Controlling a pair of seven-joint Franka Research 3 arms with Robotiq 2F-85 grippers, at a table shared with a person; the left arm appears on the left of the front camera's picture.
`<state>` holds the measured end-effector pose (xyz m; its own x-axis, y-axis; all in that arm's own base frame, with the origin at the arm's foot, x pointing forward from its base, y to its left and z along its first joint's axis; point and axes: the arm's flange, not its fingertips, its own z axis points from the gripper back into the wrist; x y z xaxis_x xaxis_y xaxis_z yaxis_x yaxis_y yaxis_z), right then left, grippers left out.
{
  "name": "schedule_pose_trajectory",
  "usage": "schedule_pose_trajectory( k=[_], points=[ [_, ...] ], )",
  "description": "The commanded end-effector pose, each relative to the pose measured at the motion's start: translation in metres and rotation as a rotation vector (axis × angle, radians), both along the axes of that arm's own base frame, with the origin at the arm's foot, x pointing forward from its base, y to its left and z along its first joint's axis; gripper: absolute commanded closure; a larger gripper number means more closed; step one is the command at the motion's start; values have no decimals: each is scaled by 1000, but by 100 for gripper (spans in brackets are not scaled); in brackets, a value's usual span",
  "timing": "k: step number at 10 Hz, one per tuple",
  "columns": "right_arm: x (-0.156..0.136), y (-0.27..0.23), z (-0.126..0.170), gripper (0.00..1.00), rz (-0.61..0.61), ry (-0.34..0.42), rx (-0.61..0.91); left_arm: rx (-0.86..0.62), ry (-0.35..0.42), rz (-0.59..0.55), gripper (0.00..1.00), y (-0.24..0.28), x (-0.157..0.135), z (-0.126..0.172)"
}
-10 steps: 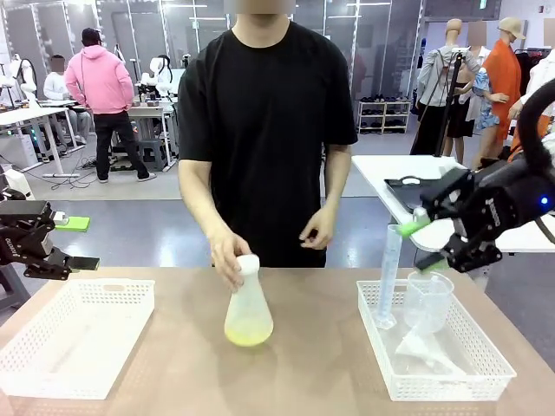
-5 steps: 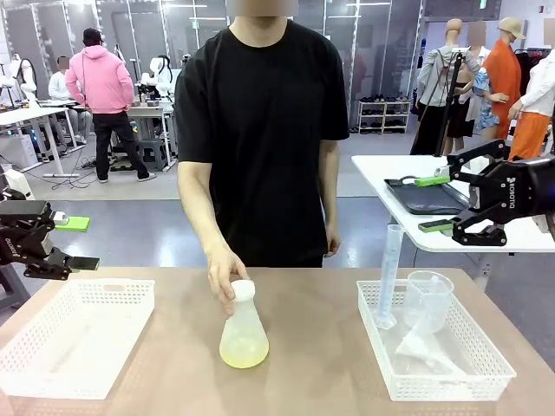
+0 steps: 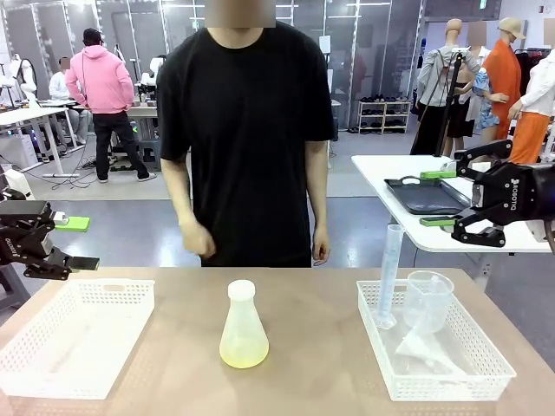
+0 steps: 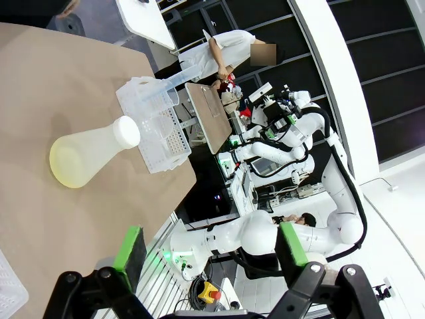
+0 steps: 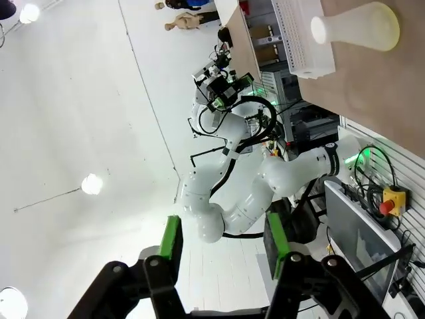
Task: Prepare the solutions needed for the experiment.
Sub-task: When the human places the Big flask in the center of the table, pick up the Big flask and place it in the left Organizing basket.
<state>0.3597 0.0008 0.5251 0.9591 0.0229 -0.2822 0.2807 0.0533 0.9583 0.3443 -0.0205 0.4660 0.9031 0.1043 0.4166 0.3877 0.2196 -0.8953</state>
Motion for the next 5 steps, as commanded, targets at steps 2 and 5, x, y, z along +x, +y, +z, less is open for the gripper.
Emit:
schedule_pose_trajectory(
  k=[2, 5],
  points=[
    [-1, 0, 3, 37, -9, -8, -5, -18, -10, -5, 0, -1, 2, 3],
    [-1, 0, 3, 37, -9, -8, -5, -18, -10, -5, 0, -1, 2, 3]
  ],
)
